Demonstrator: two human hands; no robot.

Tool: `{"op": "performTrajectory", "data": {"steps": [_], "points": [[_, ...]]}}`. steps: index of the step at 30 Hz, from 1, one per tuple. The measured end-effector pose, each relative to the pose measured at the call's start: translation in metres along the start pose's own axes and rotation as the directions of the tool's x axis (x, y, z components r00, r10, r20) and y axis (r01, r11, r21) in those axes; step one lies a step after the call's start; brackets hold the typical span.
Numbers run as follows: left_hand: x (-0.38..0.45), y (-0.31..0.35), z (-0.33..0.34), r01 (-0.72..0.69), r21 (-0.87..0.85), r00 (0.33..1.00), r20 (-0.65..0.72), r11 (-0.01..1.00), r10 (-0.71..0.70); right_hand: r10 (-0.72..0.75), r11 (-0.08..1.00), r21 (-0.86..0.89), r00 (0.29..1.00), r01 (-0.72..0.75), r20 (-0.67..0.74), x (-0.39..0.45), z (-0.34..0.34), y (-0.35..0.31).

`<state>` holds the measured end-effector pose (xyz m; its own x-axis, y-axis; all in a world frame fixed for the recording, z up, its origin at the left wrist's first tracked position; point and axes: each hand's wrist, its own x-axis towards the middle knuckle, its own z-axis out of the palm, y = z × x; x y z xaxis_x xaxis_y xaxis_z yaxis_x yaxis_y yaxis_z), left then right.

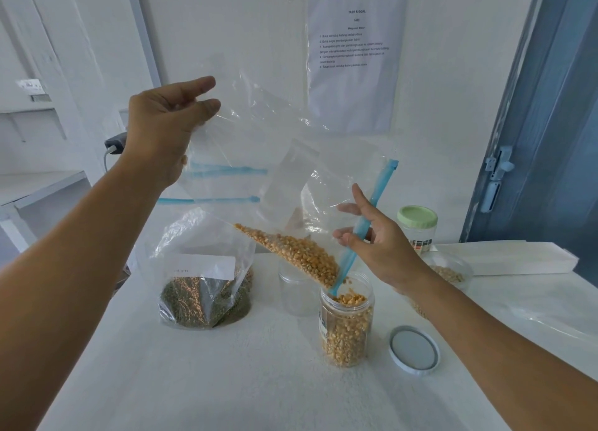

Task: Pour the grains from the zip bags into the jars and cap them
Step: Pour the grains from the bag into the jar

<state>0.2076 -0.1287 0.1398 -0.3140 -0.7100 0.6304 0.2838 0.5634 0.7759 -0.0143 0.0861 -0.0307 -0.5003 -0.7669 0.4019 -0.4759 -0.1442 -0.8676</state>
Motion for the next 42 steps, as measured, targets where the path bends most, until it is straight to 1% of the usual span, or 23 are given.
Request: {"op": "performTrajectory", "data": {"steps": [5,9,14,23,27,37,42], "points": [[-0.003,0.001,0.005,0.006,-0.003,1.000,0.010,1.000,-0.005,-0.004,1.000,0.008,1.000,0.004,-0.019,-0.001,-0.001,0.001],[-0.002,0.003,0.009,-0.001,-0.007,1.000,0.016,1.000,0.001,-0.004,1.000,0.019,1.000,0.004,0.009,-0.002,-0.002,0.002],[-0.001,0.010,0.011,-0.014,-0.011,1.000,0.016,1.000,0.014,-0.016,1.000,-0.016,0.999,0.016,0.030,-0.002,-0.001,0.002],[-0.006,0.004,0.010,0.009,0.007,1.000,0.009,1.000,-0.010,-0.015,0.998,-0.052,1.000,0.017,0.027,-0.001,0.000,0.006],[-0.005,0.005,0.010,0.007,-0.002,1.000,0.006,1.000,-0.007,-0.020,0.999,-0.050,1.000,0.020,0.012,0.000,0.001,0.005],[-0.003,0.005,0.009,0.007,-0.020,1.000,0.007,1.000,-0.006,-0.031,0.998,-0.057,0.998,0.034,0.051,-0.004,0.001,0.006],[-0.004,0.003,0.012,0.004,-0.020,1.000,0.007,1.000,-0.004,-0.024,0.997,-0.068,0.999,0.027,0.045,-0.002,0.001,0.007]]}}
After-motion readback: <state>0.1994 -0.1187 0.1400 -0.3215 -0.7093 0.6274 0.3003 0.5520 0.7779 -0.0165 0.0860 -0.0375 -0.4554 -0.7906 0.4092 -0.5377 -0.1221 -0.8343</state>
